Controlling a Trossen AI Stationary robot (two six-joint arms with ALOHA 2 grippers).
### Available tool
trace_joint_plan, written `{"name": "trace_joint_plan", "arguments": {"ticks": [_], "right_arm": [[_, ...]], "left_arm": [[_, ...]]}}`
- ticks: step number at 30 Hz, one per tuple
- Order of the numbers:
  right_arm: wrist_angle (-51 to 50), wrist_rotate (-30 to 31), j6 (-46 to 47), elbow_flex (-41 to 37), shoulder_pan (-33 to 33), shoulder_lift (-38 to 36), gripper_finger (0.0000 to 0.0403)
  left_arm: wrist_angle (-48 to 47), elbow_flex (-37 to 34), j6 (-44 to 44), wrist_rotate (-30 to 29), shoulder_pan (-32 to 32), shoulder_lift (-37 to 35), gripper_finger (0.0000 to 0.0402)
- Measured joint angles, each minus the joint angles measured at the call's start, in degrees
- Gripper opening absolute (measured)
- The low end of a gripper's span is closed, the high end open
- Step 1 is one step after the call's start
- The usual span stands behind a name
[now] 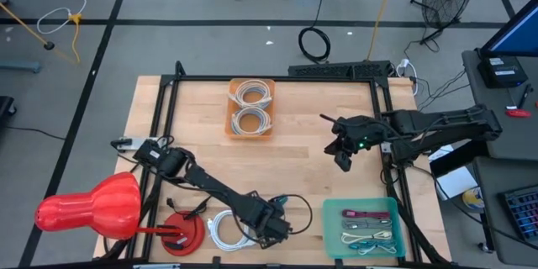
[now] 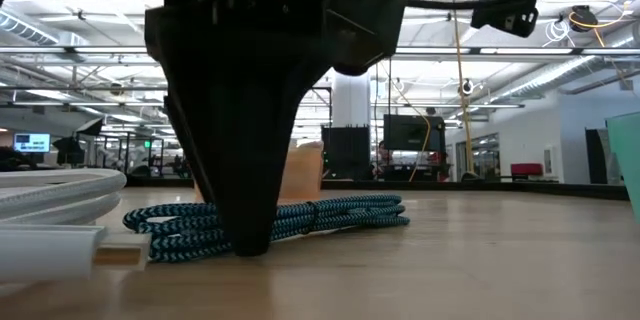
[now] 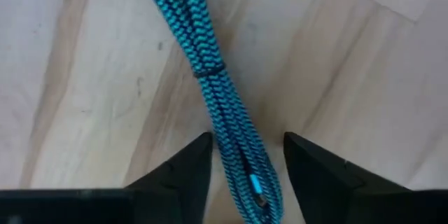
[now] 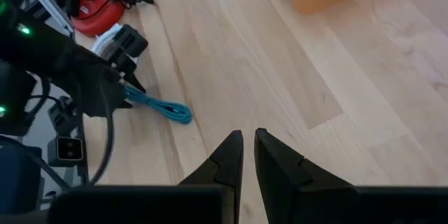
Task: Pick & Place USB Port
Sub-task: Put the blue patterned usb cable into the blue bin
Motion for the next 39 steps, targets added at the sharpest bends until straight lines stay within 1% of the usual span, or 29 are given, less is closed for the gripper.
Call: {"name": "trace_joint_plan", "arguments": {"ticks": [2, 3, 6, 7, 8, 11, 14, 20, 23, 26, 29, 32, 35, 37, 39], "right_arm": [[0.0, 0.1, 0.4, 0.0, 0.0, -0.2, 0.0029], [0.0, 0.1, 0.6, 0.0, 0.0, -0.3, 0.0029], [0.0, 0.0, 0.7, 0.0, 0.0, -0.4, 0.0029], [0.0, 0.0, 0.8, 0.0, 0.0, -0.5, 0.0029], [0.0, 0.0, 1.0, 0.0, 0.0, -0.5, 0.0029], [0.3, -0.3, 1.1, 0.0, 0.0, -0.5, 0.0029], [2.2, -1.8, 1.1, 0.0, 0.0, -0.5, 0.0029], [11.5, -5.7, 0.1, 0.0, 0.0, -0.5, 0.0029], [18.7, -7.6, -0.3, 0.0, 0.0, -0.5, 0.0029], [26.8, -9.0, -0.3, 0.0, 0.0, -0.7, 0.0029], [34.0, -8.7, 0.8, 0.0, 0.0, -1.4, 0.0032], [41.1, -8.7, 1.7, 0.0, -0.9, -1.8, 0.0044], [48.6, -8.3, 4.1, 0.0, -2.2, -1.9, 0.0066], [53.4, -6.9, 6.8, 0.0, -3.3, -1.7, 0.0084], [58.5, -6.0, 9.4, 0.0, -4.4, -1.1, 0.0104]], "left_arm": [[-0.1, -0.1, 0.0, -0.4, 0.1, 0.0, 0.015], [-0.3, -0.1, 0.1, -0.7, 0.2, 0.0, 0.0127], [-0.9, -0.1, 0.6, -0.5, 0.7, 0.1, 0.0046], [-0.9, -0.1, 0.5, -0.2, 0.8, 0.1, 0.0029], [-0.9, -0.1, 0.3, -0.2, 0.9, 0.1, 0.0024], [-1.3, -0.2, -1.4, -1.1, 1.4, -0.7, 0.0024], [-2.7, -0.5, -1.6, -5.1, 2.4, -2.8, 0.0024], [-2.4, -0.3, -1.6, -16.2, 6.3, -12.4, 0.0023], [-2.7, -0.4, -2.9, -22.5, 8.1, -17.3, 0.0023], [-2.4, -0.2, -4.4, -30.1, 9.5, -22.7, 0.0023], [-1.6, -0.3, -5.0, -37.3, 9.8, -26.5, 0.0023], [2.4, -0.3, -3.4, -43.4, 9.5, -30.0, 0.0023], [10.5, -0.2, 3.4, -47.9, 9.3, -32.4, 0.0023], [17.6, -0.2, 9.6, -49.4, 9.3, -32.8, 0.0023], [25.0, -0.3, 15.8, -49.2, 9.5, -32.8, 0.0023]]}}
